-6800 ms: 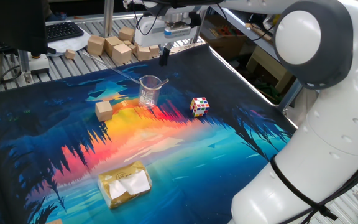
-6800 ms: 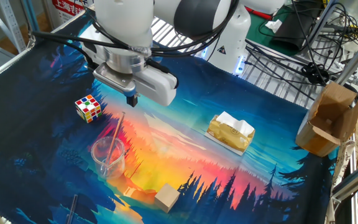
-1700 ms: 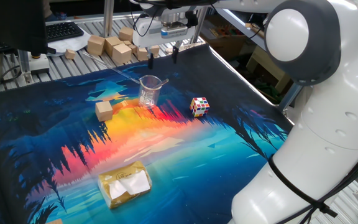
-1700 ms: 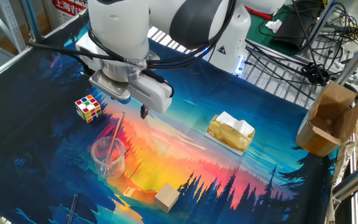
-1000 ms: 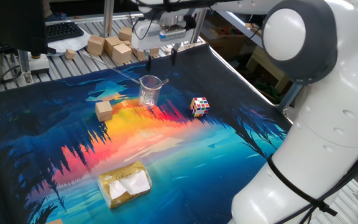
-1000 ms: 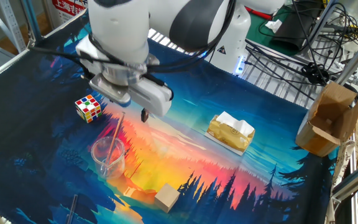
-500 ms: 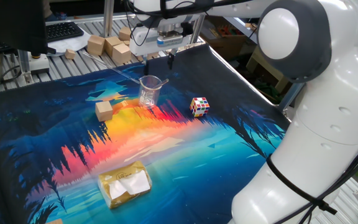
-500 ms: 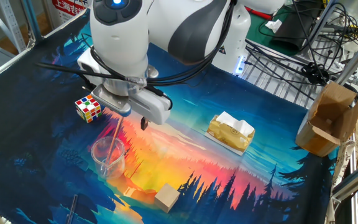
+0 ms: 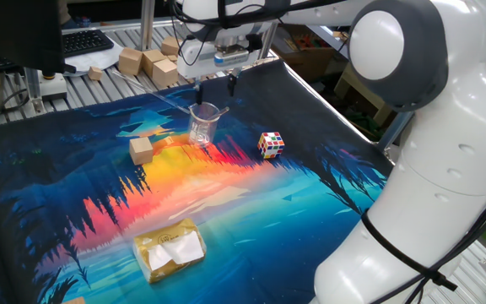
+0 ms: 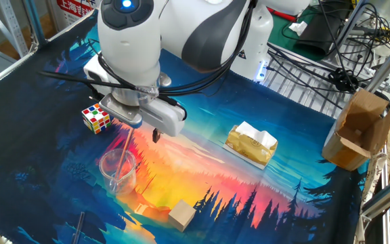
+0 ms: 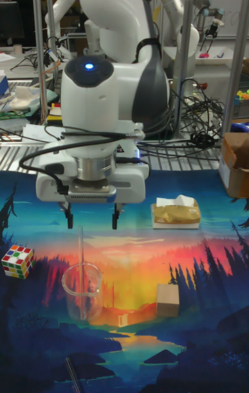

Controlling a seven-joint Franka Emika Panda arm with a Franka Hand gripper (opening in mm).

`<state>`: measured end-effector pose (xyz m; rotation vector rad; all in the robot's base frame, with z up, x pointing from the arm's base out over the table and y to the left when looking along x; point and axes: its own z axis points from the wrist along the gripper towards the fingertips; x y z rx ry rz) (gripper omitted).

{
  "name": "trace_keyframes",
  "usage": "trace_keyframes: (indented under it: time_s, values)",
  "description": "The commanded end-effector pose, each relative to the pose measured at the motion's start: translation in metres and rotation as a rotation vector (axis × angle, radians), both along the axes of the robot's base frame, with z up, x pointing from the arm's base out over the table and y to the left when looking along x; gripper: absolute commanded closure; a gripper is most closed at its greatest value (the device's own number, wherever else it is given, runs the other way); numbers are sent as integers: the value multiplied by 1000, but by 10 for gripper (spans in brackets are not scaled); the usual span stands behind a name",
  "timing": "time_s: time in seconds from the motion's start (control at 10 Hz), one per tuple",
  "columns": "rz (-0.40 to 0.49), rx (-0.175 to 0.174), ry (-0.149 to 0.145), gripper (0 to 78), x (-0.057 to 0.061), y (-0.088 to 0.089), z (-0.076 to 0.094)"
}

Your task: Shake the test tube

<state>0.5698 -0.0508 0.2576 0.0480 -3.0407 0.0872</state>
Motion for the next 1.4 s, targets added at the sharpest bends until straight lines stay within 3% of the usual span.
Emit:
trace_keyframes:
  time_s: [0.1,0.3,1.4]
  values:
    - [4,0,-11,1,-2,-1,-4]
    - [8,3,-39,1,-8,-4,-17]
    - [16,19,-34,1,-2,-5,-31]
